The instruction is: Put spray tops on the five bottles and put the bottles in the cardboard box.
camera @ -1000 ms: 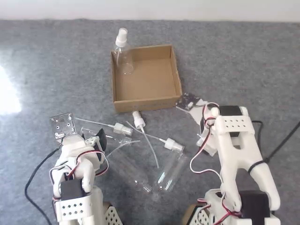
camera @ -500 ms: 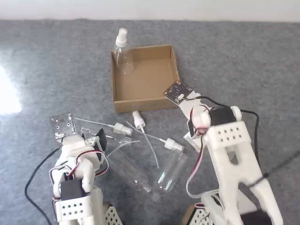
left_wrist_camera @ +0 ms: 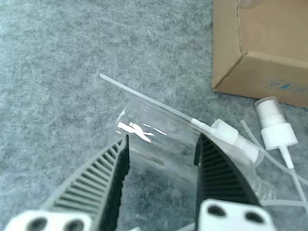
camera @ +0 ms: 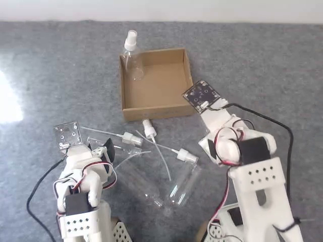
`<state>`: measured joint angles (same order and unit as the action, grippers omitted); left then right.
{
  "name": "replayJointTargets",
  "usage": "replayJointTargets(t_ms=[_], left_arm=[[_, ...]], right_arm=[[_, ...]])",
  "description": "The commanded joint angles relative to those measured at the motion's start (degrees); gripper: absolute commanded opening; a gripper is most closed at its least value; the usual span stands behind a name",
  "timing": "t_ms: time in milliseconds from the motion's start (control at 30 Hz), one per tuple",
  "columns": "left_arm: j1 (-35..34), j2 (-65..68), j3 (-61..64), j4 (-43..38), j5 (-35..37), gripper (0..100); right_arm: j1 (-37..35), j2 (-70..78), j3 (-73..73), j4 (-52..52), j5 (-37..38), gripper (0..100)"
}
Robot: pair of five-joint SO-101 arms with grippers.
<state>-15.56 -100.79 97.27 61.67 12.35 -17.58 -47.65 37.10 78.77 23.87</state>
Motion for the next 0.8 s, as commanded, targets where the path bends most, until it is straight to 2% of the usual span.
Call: replayJointTargets(t_ms=[0,300,500,767], left_arm=[[0.0,-0.6,-0.5,0.3,0.8,21],[0.0,-0.6,-0.5,0.3,0.8,21],[0.0,-0.6,-0.5,0.3,0.8,21],[0.0,-0.6,-0.5,0.3,0.8,21]], right_arm=[[-0.5,-3.9,-2.9,-2.2,-3.8,14.7],[-0.5,-10.2,0.7,-6.9,-9.8,14.7],[-0.2,-18.3,10.7,-15.2,-9.8,14.7],[0.0,-21.5,17.8,-20.1,-10.1,14.7]])
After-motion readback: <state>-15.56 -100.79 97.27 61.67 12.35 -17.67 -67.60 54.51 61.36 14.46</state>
